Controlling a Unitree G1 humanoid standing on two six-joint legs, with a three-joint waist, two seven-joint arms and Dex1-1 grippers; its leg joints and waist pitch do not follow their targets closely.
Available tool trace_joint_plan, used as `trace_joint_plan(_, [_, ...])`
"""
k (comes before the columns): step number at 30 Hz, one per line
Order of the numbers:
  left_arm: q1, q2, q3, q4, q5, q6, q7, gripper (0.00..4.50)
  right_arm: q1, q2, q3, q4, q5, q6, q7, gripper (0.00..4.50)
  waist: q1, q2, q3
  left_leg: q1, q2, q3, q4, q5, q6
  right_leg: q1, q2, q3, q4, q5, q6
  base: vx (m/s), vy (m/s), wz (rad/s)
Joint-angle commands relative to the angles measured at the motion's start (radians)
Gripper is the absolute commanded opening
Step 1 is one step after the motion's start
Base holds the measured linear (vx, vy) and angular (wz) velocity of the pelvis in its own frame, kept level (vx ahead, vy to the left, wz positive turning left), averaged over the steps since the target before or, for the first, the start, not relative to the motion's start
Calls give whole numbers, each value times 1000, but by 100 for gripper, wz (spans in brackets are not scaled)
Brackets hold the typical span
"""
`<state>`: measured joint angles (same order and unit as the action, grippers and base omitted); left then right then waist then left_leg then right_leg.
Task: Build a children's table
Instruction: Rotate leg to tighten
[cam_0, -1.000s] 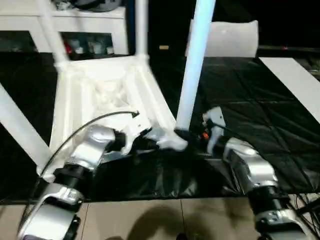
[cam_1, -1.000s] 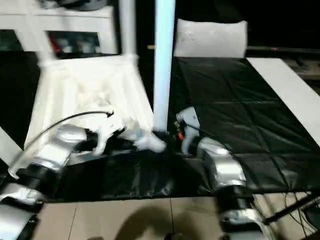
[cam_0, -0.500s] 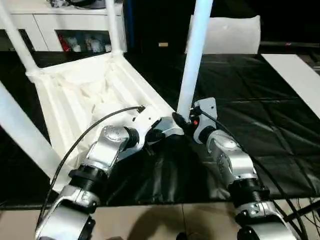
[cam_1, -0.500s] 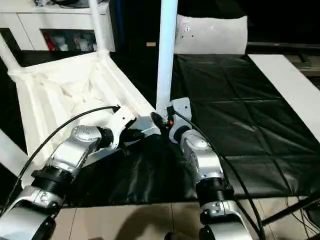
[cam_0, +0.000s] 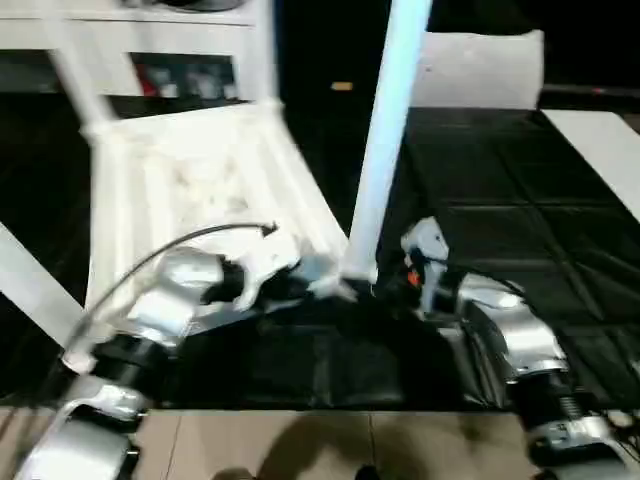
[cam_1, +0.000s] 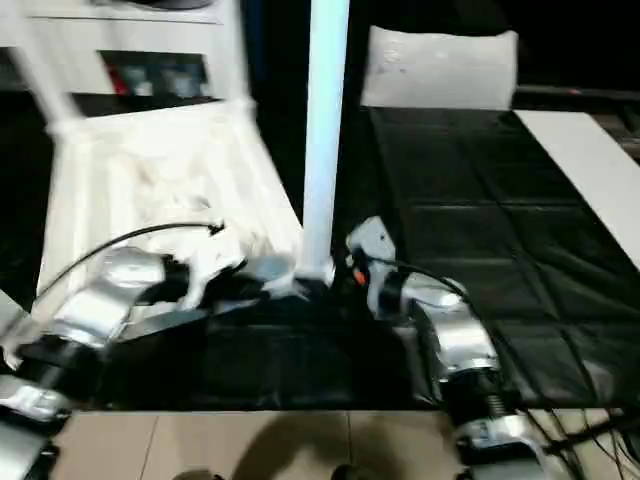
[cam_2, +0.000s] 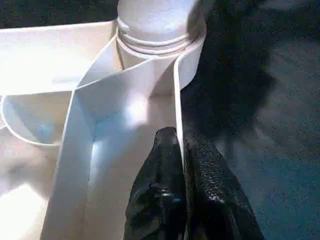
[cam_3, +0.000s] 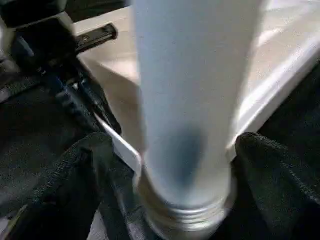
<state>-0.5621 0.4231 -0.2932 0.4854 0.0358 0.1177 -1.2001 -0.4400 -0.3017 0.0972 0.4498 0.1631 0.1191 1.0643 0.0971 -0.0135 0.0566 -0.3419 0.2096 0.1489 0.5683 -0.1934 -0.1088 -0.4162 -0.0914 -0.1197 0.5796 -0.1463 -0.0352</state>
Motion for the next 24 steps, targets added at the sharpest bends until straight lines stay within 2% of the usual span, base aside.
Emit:
trace_joint_plan(1, [-13,9,-45,-9,-14,-40,-102,0,-16,-32,25,2,18,-19,93,445,3,3,-67,-5,19,17,-57,-146,84,72,-51,55,-55,-246,-189,0,0,0])
trace_joint_plan(5, [-26,38,-73,4,-12,-86,-181,0,-35,-62,48,18,41,-23,214,445,15,3,-71,-7,20,18,-53,-126,96,73,-52,54,-47,-207,-203,0,0,0])
trace_joint_plan(8, [-39,57,-96,24,-3,-126,-234,0,-50,-75,65,28,65,-16,312,445,23,-2,-72,-8,20,18,-52,-126,93,73,-53,54,-46,-225,-200,0,0,0])
trace_joint_plan(11, [-41,68,-110,26,3,-148,-272,0,-62,-82,82,44,66,-20,359,421,31,-4,-72,-7,22,18,-53,-135,82,71,-56,55,-50,-270,-182,0,0,0])
trace_joint_plan(15, [-41,79,-122,24,4,-166,-303,0,-71,-85,98,55,76,-12,409,386,43,-3,-72,-6,22,18,-53,-133,70,68,-55,56,-48,-274,-179,0,0,0])
trace_joint_plan(20, [-35,83,-130,16,0,-173,-318,0,-81,-82,107,69,77,-3,438,364,44,-5,-70,-8,21,17,-52,-151,58,68,-57,56,-50,-310,-168,0,0,0])
trace_joint_plan(21, [-33,85,-135,14,0,-178,-323,0,-88,-81,112,82,74,-4,446,337,44,-6,-69,-8,21,17,-53,-159,56,67,-57,55,-51,-327,-162,0,0,0])
trace_joint_plan(24, [-34,86,-139,17,1,-186,-328,0,-95,-80,116,99,70,-2,450,328,44,-6,-69,-8,20,17,-53,-172,50,67,-58,55,-55,-359,-150,0,0,0])
